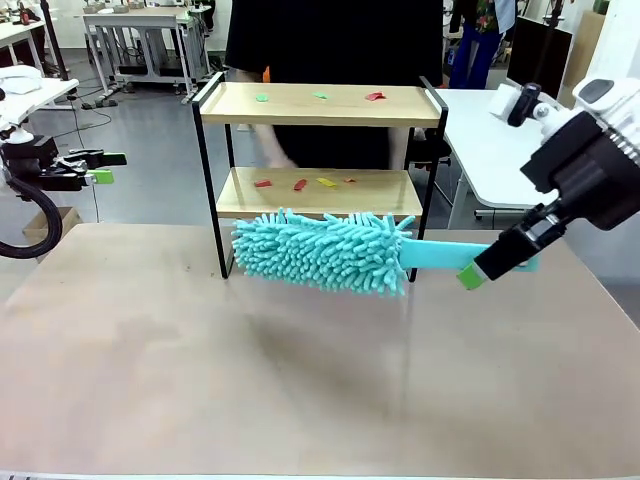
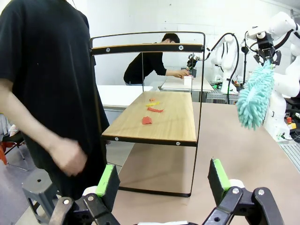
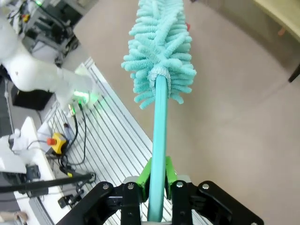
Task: Clean the shelf.
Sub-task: Clean the specific section of the Shelf indicated by the human with the Duster.
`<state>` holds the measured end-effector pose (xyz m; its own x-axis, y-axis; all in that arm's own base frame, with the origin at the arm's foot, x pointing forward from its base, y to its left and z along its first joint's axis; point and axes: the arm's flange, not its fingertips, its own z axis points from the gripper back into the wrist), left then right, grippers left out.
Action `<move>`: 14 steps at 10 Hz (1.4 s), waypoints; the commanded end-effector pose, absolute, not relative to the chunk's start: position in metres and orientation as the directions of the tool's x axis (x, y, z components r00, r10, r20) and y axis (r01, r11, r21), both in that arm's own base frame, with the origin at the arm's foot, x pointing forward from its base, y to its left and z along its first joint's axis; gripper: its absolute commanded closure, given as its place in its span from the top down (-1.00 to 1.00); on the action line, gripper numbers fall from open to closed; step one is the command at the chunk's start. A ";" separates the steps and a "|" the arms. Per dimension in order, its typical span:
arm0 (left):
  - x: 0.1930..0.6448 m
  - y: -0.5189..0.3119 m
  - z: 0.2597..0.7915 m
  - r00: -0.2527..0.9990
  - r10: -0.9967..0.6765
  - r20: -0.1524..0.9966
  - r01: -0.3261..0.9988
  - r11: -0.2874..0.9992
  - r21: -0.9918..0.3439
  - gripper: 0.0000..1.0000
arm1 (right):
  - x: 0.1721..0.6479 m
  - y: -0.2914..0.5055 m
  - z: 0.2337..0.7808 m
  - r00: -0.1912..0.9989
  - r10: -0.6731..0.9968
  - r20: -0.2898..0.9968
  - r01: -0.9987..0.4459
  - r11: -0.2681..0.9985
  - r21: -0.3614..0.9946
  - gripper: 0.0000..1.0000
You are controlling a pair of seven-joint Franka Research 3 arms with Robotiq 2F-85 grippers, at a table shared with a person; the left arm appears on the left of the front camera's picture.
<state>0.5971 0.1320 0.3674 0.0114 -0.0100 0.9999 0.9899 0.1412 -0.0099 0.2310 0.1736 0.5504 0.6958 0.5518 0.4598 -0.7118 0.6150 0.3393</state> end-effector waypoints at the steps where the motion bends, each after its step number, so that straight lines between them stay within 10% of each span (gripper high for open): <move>1: 0.595 0.131 0.369 0.002 -0.013 1.000 0.990 0.139 0.000 1.00 | 0.215 0.167 0.548 0.691 0.507 0.515 -0.693 0.667 0.274 -0.76; 14: 0.595 0.131 0.369 0.002 -0.013 1.000 0.990 0.139 0.000 1.00 | 0.269 0.288 0.562 0.798 0.273 0.536 -0.511 0.779 0.364 -0.76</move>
